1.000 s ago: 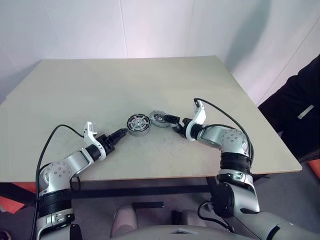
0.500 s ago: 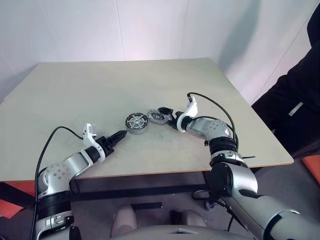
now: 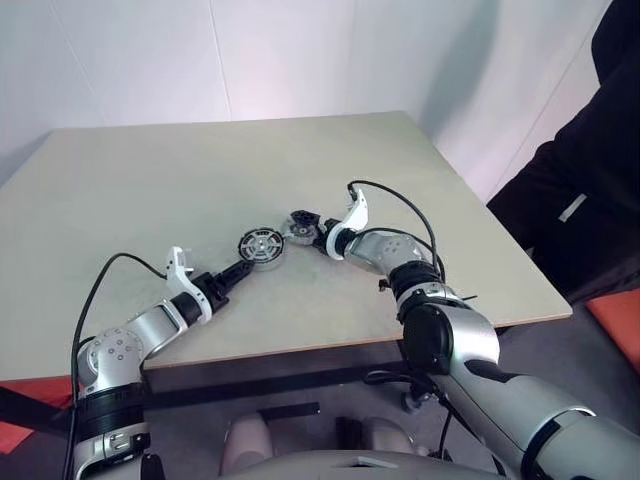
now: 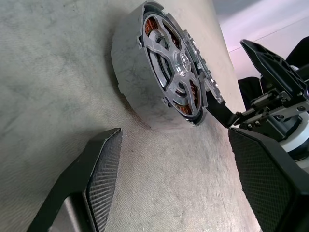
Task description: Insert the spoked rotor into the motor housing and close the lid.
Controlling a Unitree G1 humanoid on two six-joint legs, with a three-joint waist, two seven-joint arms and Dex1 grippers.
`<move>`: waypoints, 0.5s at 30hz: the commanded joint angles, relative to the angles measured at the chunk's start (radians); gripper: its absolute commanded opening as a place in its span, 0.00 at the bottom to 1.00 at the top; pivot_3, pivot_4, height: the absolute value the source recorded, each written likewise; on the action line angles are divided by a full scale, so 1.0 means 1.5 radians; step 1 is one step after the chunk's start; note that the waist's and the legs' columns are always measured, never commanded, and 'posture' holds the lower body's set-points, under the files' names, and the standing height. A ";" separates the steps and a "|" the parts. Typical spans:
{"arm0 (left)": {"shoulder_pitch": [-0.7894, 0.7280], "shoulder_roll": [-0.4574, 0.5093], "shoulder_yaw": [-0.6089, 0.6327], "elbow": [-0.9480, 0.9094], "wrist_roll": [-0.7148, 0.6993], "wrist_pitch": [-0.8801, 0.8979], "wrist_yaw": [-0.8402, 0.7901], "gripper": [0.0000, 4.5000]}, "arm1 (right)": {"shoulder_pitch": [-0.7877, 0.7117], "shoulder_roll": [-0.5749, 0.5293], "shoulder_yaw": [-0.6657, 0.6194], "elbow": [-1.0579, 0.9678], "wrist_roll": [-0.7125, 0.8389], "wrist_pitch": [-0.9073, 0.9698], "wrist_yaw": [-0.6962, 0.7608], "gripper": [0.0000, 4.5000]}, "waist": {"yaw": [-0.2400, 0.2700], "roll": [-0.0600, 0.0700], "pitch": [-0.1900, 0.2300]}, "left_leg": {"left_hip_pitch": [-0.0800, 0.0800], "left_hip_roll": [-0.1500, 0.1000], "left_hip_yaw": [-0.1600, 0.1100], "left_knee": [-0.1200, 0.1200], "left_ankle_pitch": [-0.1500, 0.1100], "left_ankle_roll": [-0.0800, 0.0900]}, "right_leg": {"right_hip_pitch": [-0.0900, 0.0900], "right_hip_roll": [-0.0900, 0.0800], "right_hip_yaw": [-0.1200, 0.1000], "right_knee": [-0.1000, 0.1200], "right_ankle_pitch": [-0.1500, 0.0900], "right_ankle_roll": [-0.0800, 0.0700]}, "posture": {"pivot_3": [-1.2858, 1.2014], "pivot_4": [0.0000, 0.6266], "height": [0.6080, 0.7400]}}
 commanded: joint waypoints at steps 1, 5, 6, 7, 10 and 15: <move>-0.006 0.001 -0.004 -0.011 -0.001 -0.002 0.000 0.82 | -0.041 0.007 -0.002 0.009 -0.006 -0.041 0.035 0.99 | 0.003 0.000 0.000 | -0.001 0.000 0.000 0.000 0.000 0.000 | -0.001 0.000 0.001 0.002 0.002 -0.002 | 0.52 0.00 1.00; -0.005 0.006 -0.002 -0.009 -0.001 -0.001 -0.002 0.82 | -0.056 0.004 -0.014 0.026 -0.007 -0.071 0.048 0.99 | 0.007 0.000 0.000 | -0.004 -0.001 0.001 0.001 -0.003 -0.003 | -0.006 0.001 0.007 0.011 0.006 -0.005 | 0.52 0.00 1.00; -0.005 0.007 -0.001 -0.009 -0.001 -0.001 -0.002 0.82 | -0.061 0.002 -0.017 0.027 -0.005 -0.075 0.052 0.99 | 0.007 0.000 0.000 | -0.004 -0.001 0.001 0.002 -0.004 -0.003 | -0.007 0.001 0.008 0.014 0.006 -0.005 | 0.52 0.00 1.00; -0.005 0.008 -0.001 -0.008 -0.001 -0.001 -0.002 0.82 | -0.066 0.000 -0.020 0.027 -0.003 -0.078 0.056 0.99 | 0.008 0.000 0.000 | -0.005 -0.001 0.001 0.001 -0.004 -0.004 | -0.008 0.001 0.008 0.014 0.005 -0.005 | 0.52 0.00 1.00; -0.004 0.010 -0.001 -0.008 -0.001 0.000 -0.003 0.82 | -0.082 -0.004 -0.022 0.004 0.011 -0.050 0.093 0.99 | 0.007 0.000 0.000 | -0.008 0.000 0.001 0.001 -0.004 -0.004 | -0.011 0.002 0.008 0.015 0.007 -0.010 | 0.52 0.00 1.00; -0.011 0.017 0.001 0.003 0.002 -0.003 -0.005 0.82 | -0.062 0.015 0.081 -0.193 0.029 0.151 0.208 0.99 | 0.006 0.000 0.000 | -0.009 0.000 0.001 0.002 -0.004 -0.004 | -0.012 0.002 0.008 0.014 0.007 -0.010 | 0.52 0.00 1.00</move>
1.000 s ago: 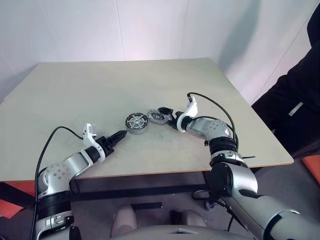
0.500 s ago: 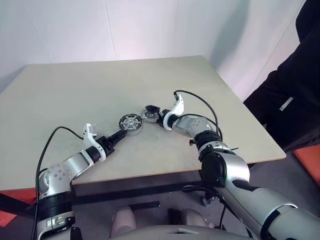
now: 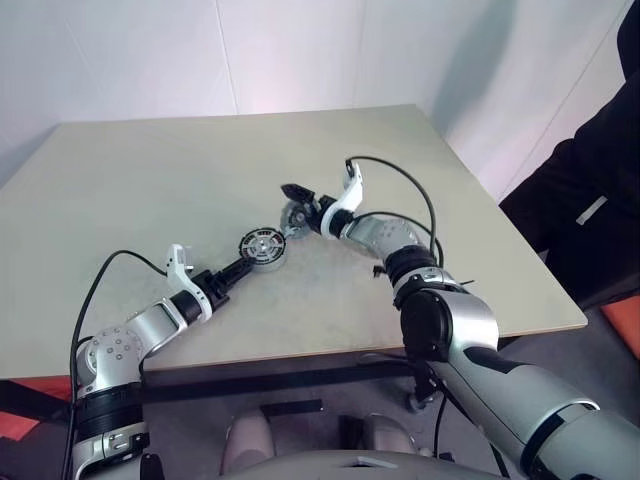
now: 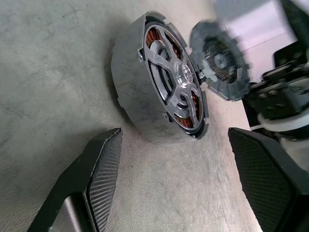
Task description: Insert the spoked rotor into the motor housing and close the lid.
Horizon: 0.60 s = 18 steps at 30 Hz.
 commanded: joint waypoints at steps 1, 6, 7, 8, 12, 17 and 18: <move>-0.012 0.010 0.002 0.011 0.009 -0.006 0.002 0.82 | -0.008 0.021 0.049 -0.139 0.029 0.101 0.041 0.99 | 0.000 0.000 0.000 | 0.000 0.000 0.000 0.000 0.000 0.000 | 0.000 0.000 0.000 0.000 -0.002 0.003 | 0.52 0.00 1.00; -0.022 0.014 0.004 0.024 0.015 -0.011 0.000 0.82 | 0.008 0.029 0.054 -0.193 0.027 0.125 0.012 0.99 | 0.003 0.000 0.000 | 0.001 0.000 0.000 0.000 0.000 0.000 | 0.001 0.000 0.000 -0.001 -0.002 0.004 | 0.52 0.00 1.00; -0.022 0.015 0.004 0.024 0.016 -0.011 -0.001 0.82 | 0.010 0.028 0.057 -0.195 0.021 0.121 0.009 0.99 | 0.004 -0.001 0.000 | 0.001 0.000 0.000 0.000 0.000 0.000 | 0.001 0.000 0.000 -0.001 -0.002 0.004 | 0.52 0.00 1.00; -0.022 0.016 0.005 0.025 0.016 -0.011 -0.003 0.82 | 0.011 0.027 0.060 -0.194 0.015 0.114 0.005 0.99 | 0.005 -0.001 0.000 | 0.001 0.000 0.000 0.000 0.000 0.000 | 0.001 0.000 0.001 -0.001 -0.002 0.004 | 0.52 0.00 1.00; -0.016 0.019 0.007 0.021 0.014 -0.009 -0.006 0.82 | 0.026 0.022 0.101 -0.215 -0.032 0.036 0.019 0.99 | 0.008 0.000 0.000 | 0.001 0.000 0.000 0.000 0.000 0.000 | 0.001 0.000 0.001 -0.001 -0.002 0.004 | 0.52 0.00 1.00; -0.015 0.021 0.012 0.012 0.010 -0.016 -0.018 0.82 | 0.077 0.000 0.264 -0.233 -0.217 -0.216 0.044 0.99 | 0.010 -0.001 0.000 | 0.001 0.000 0.000 0.000 0.000 -0.001 | 0.000 0.000 0.001 -0.001 -0.002 0.004 | 0.52 0.00 1.00; -0.015 0.024 0.015 0.006 0.002 -0.015 -0.030 0.82 | 0.083 -0.006 0.290 -0.222 -0.247 -0.254 0.049 0.99 | 0.010 -0.001 0.000 | 0.001 0.000 0.000 0.000 0.000 -0.001 | 0.000 0.000 0.000 -0.001 -0.002 0.004 | 0.52 0.00 1.00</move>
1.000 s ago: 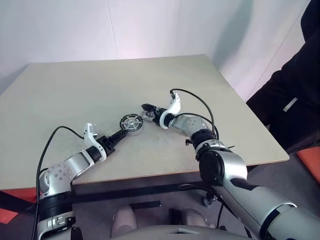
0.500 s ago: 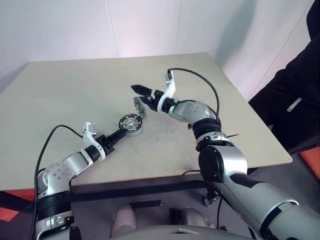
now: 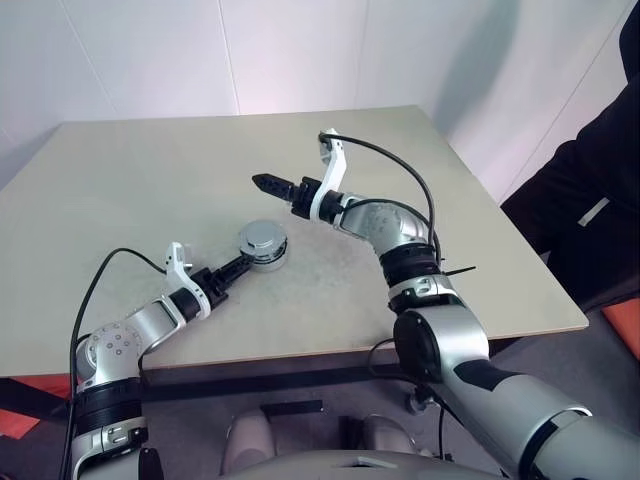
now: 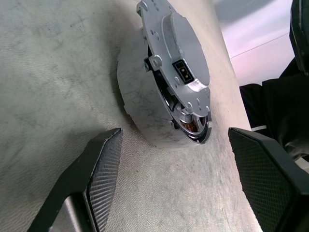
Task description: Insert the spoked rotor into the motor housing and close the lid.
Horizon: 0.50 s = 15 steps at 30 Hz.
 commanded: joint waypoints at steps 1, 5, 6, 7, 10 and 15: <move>-0.001 0.021 0.017 -0.026 -0.016 -0.009 -0.025 0.82 | 0.012 -0.014 0.085 0.000 -0.104 -0.148 0.019 0.99 | 0.000 0.000 0.000 | 0.000 0.000 0.000 0.000 0.000 0.000 | 0.000 0.000 0.000 0.000 0.000 0.000 | 0.52 0.00 1.00; -0.026 0.061 0.036 -0.055 -0.063 0.005 -0.068 0.82 | 0.021 -0.028 0.146 0.027 -0.174 -0.225 0.037 0.99 | -0.001 -0.001 0.001 | -0.001 0.000 0.000 0.000 0.000 0.000 | -0.001 0.000 0.000 0.000 0.000 0.000 | 0.52 0.00 1.00; -0.030 0.069 0.040 -0.055 -0.068 0.004 -0.072 0.82 | 0.021 -0.027 0.149 0.032 -0.179 -0.232 0.041 0.99 | -0.001 -0.001 0.001 | -0.001 0.000 0.000 0.000 0.000 0.000 | -0.001 0.000 0.000 0.000 0.000 0.000 | 0.52 0.00 1.00; -0.037 0.089 0.045 -0.053 -0.066 -0.002 -0.082 0.82 | 0.022 -0.026 0.156 0.034 -0.188 -0.239 0.043 0.99 | -0.001 -0.001 0.001 | -0.001 0.000 0.000 0.000 0.000 0.000 | -0.001 0.000 0.000 0.000 0.000 0.000 | 0.52 0.00 1.00; -0.063 0.136 0.070 -0.022 -0.058 -0.022 -0.099 0.82 | 0.022 -0.018 0.169 0.044 -0.202 -0.249 0.049 0.99 | -0.002 -0.001 0.001 | -0.001 0.000 0.000 0.000 0.000 0.000 | -0.001 0.000 0.000 0.001 0.002 -0.004 | 0.52 0.00 1.00; -0.090 0.199 0.090 0.048 -0.014 -0.073 -0.130 0.82 | 0.013 0.001 0.167 0.106 -0.218 -0.260 0.041 0.99 | -0.009 -0.001 0.000 | -0.001 0.000 0.000 0.000 0.000 0.000 | -0.001 0.000 0.000 0.001 0.003 -0.005 | 0.52 0.00 1.00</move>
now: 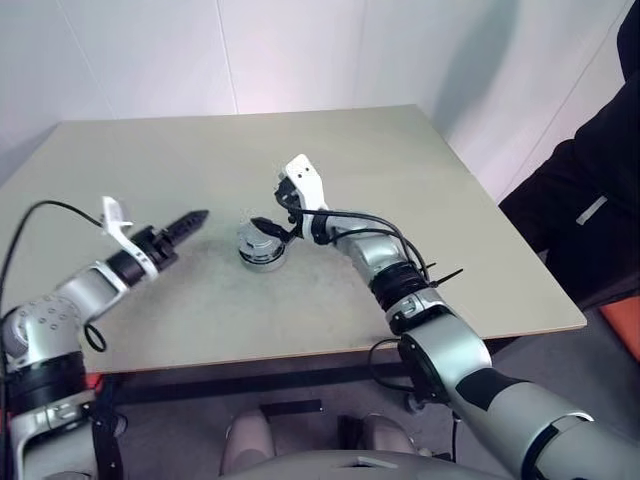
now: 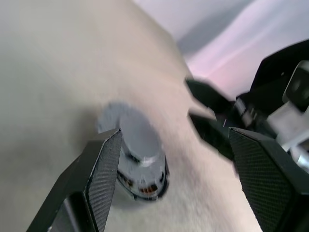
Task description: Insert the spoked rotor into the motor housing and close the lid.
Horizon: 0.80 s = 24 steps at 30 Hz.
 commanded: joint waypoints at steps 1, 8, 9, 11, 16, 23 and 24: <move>-0.013 0.028 0.014 0.027 0.028 -0.038 -0.027 0.82 | -0.020 0.011 -0.002 0.040 -0.014 -0.029 -0.008 0.99 | -0.001 0.000 0.000 | 0.000 0.000 0.000 0.000 0.000 0.000 | 0.000 0.000 0.000 0.000 0.000 0.000 | 0.52 0.00 1.00; 0.006 0.016 0.010 0.020 0.042 -0.049 -0.035 0.82 | -0.032 0.026 -0.016 0.109 -0.028 -0.055 -0.024 0.99 | -0.005 -0.001 0.000 | 0.000 0.000 0.000 0.000 0.000 0.000 | 0.000 0.000 0.000 0.000 0.001 -0.001 | 0.52 0.00 1.00; 0.009 0.014 0.008 0.018 0.044 -0.049 -0.034 0.82 | -0.035 0.028 -0.018 0.116 -0.029 -0.057 -0.026 0.99 | -0.006 -0.001 0.000 | 0.000 0.000 0.000 0.000 0.000 0.000 | 0.000 0.000 0.000 0.001 0.001 -0.001 | 0.52 0.00 1.00; 0.013 0.009 0.011 0.014 0.043 -0.046 -0.028 0.82 | -0.039 0.032 -0.021 0.127 -0.030 -0.061 -0.032 0.99 | -0.008 -0.001 0.000 | 0.000 0.000 0.000 0.001 0.000 0.000 | 0.000 0.000 0.000 0.001 0.001 -0.002 | 0.52 0.00 1.00; 0.022 0.009 0.017 0.018 0.048 -0.047 -0.022 0.82 | -0.041 0.048 -0.024 0.130 -0.030 -0.063 -0.028 0.99 | -0.008 -0.001 0.000 | 0.000 0.000 0.000 0.001 0.000 0.000 | 0.000 0.000 0.000 0.001 0.001 -0.002 | 0.52 0.00 1.00; 0.035 0.005 0.023 0.012 0.045 -0.045 -0.013 0.82 | -0.052 0.060 -0.028 0.130 -0.029 -0.074 -0.031 0.99 | -0.008 -0.001 0.000 | 0.000 0.000 0.000 0.001 0.000 0.000 | 0.000 0.000 0.000 0.001 0.001 -0.002 | 0.52 0.00 1.00; 0.037 0.004 0.023 0.011 0.045 -0.046 -0.012 0.82 | -0.052 0.061 -0.028 0.131 -0.030 -0.075 -0.029 0.99 | -0.008 -0.001 0.000 | 0.000 0.000 0.000 0.001 0.000 0.000 | 0.000 0.000 0.000 0.001 0.001 -0.002 | 0.52 0.00 1.00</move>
